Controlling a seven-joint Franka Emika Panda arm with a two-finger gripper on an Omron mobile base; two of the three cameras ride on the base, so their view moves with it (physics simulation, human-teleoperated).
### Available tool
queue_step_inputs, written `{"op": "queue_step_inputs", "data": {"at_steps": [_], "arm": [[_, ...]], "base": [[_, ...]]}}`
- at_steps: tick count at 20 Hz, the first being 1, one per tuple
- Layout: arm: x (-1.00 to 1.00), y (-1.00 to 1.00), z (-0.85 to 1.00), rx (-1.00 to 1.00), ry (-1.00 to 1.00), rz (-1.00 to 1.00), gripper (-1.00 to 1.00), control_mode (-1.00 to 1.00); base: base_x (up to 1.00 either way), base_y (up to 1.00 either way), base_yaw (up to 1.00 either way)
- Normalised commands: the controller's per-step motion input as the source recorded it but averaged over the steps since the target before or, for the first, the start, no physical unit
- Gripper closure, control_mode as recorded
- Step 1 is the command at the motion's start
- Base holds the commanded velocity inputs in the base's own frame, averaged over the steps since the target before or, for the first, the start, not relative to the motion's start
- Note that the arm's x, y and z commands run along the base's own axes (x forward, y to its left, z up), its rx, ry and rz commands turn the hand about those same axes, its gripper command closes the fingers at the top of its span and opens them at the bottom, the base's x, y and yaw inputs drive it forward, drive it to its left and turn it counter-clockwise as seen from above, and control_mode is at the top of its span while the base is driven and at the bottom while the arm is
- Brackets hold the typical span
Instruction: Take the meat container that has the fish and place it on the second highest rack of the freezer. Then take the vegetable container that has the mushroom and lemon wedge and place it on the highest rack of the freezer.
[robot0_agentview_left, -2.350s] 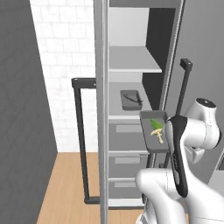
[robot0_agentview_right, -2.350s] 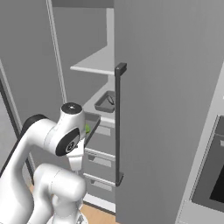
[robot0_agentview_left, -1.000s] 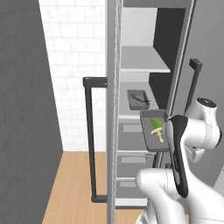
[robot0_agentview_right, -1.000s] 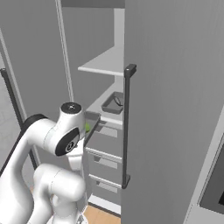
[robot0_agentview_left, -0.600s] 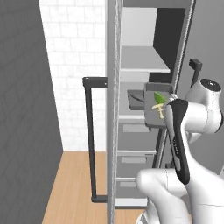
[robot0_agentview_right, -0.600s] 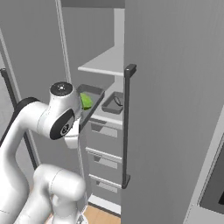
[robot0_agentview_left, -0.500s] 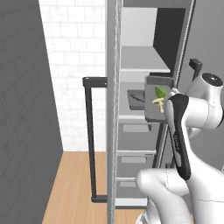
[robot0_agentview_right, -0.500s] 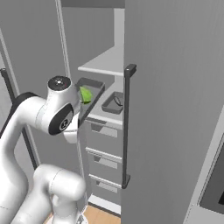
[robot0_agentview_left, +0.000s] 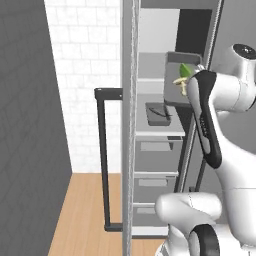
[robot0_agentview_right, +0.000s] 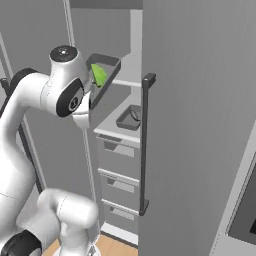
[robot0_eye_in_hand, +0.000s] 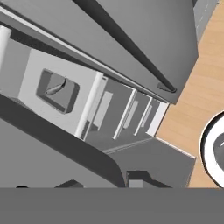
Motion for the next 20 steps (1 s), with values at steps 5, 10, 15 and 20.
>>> {"op": "queue_step_inputs", "data": {"at_steps": [5,10,15,20], "arm": [[1.0,0.02,0.31,-0.01,0.02,-0.07,1.0,-1.0],[1.0,0.01,0.1,-0.04,0.01,-0.01,1.0,-1.0],[1.0,0.0,0.0,-0.02,-0.02,0.0,1.0,-1.0],[0.88,-0.28,-0.16,0.0,0.0,0.0,1.0,-1.0]], "base": [[0.0,0.0,0.0],[0.0,0.0,0.0],[0.0,0.0,0.0],[0.0,0.0,0.0]]}}
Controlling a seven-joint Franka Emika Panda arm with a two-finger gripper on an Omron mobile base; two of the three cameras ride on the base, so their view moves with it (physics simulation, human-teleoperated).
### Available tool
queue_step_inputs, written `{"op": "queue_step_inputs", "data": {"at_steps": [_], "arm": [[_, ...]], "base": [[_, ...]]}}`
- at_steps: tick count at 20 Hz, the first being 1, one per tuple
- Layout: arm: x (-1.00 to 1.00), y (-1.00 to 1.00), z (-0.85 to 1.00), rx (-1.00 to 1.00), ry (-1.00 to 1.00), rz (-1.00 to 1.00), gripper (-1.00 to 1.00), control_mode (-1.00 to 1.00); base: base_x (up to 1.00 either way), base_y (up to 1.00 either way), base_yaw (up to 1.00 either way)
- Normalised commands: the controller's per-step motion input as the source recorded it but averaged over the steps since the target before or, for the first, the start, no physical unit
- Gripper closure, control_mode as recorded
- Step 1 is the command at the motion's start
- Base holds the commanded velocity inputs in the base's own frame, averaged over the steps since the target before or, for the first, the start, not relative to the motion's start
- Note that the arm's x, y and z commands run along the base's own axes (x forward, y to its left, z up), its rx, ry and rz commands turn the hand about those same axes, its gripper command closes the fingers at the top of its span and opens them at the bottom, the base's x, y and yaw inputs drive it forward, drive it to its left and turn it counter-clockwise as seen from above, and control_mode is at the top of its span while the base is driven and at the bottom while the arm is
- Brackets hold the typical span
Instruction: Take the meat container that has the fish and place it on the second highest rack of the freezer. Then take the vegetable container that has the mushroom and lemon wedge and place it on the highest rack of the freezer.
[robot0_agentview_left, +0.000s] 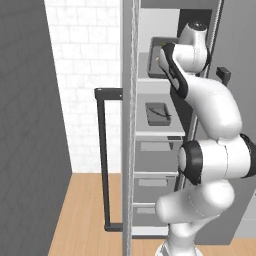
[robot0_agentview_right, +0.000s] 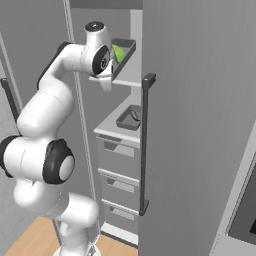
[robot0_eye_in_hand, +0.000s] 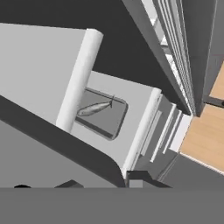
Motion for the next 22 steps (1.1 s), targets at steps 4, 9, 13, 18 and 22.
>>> {"op": "queue_step_inputs", "data": {"at_steps": [4,9,13,18,22], "arm": [[0.79,-0.38,-0.3,0.0,0.0,0.0,1.0,-1.0],[1.0,-0.2,-0.17,0.0,0.0,0.0,1.0,-1.0],[1.0,-0.01,-0.2,0.0,0.0,0.0,1.0,-1.0],[0.97,-0.06,-0.18,0.0,0.0,0.02,-1.0,-1.0],[0.13,-0.16,-0.08,0.0,-0.03,0.05,-1.0,-1.0]], "base": [[0.0,0.0,0.0],[0.0,0.0,0.0],[0.0,0.0,0.0],[0.0,0.0,0.0],[0.0,0.0,0.0]]}}
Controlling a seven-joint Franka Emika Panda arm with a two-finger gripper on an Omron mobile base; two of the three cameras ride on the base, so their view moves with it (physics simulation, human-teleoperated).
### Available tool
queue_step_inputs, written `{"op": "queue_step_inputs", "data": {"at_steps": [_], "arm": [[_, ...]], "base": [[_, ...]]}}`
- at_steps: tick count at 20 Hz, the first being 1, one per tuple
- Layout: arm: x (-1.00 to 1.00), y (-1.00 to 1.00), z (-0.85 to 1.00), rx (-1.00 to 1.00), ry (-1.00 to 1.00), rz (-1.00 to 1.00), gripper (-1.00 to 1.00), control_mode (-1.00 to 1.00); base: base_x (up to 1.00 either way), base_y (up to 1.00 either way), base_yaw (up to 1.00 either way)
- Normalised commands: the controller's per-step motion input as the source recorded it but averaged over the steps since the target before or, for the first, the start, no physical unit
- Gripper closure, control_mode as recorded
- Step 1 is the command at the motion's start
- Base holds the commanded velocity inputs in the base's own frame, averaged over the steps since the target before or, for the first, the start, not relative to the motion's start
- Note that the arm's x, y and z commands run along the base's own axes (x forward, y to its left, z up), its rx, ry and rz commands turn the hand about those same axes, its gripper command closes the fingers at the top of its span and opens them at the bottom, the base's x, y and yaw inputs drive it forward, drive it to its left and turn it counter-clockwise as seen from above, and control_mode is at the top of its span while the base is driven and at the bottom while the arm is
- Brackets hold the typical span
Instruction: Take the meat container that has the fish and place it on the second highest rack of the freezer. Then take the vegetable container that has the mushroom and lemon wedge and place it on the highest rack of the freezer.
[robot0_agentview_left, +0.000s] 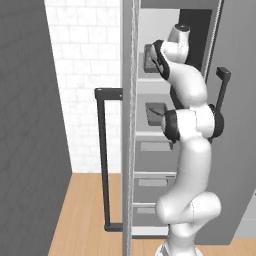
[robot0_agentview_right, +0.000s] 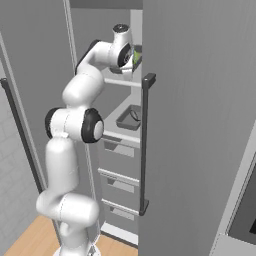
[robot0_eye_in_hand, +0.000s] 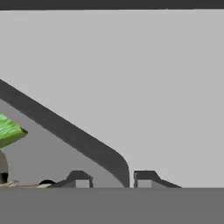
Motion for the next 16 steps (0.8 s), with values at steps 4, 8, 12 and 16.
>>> {"op": "queue_step_inputs", "data": {"at_steps": [4,8,12,16], "arm": [[-0.48,-0.17,-0.35,0.0,-0.25,0.04,-1.0,-1.0],[-0.96,-0.1,-0.31,0.0,-0.42,0.03,-1.0,-1.0],[-1.0,-0.01,-0.35,0.0,-0.54,0.0,-1.0,-1.0],[-1.0,0.0,-0.46,0.0,-0.55,0.0,-1.0,-1.0]], "base": [[0.0,0.0,0.0],[0.0,0.0,0.0],[0.0,0.0,0.0],[0.0,0.0,0.0]]}}
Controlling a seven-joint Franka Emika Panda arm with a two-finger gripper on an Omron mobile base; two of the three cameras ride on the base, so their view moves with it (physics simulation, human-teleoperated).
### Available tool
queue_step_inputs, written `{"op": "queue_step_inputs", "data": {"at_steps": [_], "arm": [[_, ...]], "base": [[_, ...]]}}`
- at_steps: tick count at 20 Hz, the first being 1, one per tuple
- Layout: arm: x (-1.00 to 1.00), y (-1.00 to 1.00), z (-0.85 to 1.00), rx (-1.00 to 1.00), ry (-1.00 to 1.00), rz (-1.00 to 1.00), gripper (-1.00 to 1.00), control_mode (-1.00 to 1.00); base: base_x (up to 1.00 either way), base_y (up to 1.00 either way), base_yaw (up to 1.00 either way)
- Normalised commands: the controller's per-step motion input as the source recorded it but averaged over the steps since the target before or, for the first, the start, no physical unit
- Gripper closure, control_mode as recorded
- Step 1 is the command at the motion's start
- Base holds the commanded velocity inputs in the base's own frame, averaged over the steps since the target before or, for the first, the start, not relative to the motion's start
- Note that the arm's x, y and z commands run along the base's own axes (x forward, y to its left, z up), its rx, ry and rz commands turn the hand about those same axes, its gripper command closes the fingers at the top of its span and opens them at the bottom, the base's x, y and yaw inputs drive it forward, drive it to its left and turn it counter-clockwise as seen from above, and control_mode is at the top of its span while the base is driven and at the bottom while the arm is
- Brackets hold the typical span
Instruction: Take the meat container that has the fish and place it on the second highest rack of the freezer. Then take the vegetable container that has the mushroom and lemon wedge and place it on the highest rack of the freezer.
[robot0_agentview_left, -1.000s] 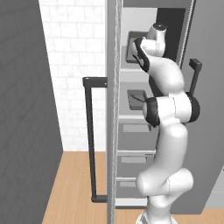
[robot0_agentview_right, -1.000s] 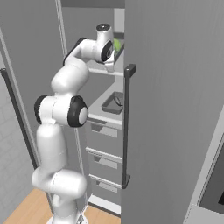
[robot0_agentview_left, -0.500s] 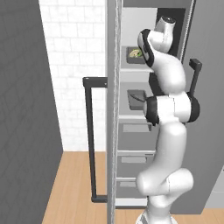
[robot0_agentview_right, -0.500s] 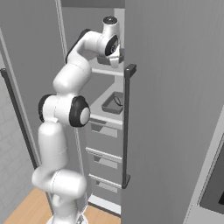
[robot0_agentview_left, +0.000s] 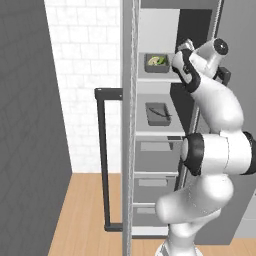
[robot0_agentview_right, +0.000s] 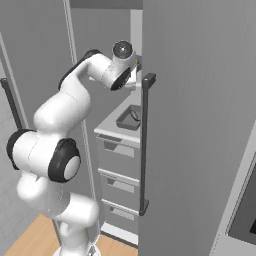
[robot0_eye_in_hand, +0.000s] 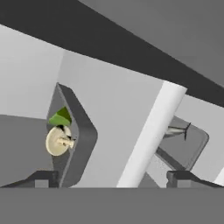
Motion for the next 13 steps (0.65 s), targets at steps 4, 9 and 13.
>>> {"op": "queue_step_inputs", "data": {"at_steps": [4,9,13], "arm": [[-1.0,0.0,-0.77,-0.01,-0.34,0.0,-1.0,-1.0],[-1.0,0.0,-0.95,-0.07,-0.07,0.0,-1.0,-1.0],[-1.0,0.0,-0.84,-0.13,0.01,0.0,-1.0,-1.0]], "base": [[0.0,0.0,0.0],[0.0,0.0,0.0],[0.0,0.0,0.0]]}}
